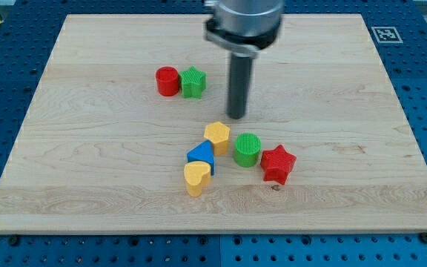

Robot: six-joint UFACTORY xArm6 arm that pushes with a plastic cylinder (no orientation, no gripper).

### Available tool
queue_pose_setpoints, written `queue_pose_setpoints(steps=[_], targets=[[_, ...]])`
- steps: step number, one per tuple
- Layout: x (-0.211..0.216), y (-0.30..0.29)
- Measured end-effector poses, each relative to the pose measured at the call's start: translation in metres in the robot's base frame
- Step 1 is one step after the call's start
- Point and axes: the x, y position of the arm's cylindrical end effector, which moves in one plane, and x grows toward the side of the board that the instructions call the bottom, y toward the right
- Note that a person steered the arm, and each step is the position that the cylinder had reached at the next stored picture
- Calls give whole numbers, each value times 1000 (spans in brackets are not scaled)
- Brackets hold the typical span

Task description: Push the red circle in between the green star and yellow hexagon

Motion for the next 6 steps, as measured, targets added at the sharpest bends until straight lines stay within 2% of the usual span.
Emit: queue_pose_setpoints(steps=[1,2,3,4,6], targets=[[-14,-81],[-19,-127],[-62,-150],[-87,-129],[-55,-94]])
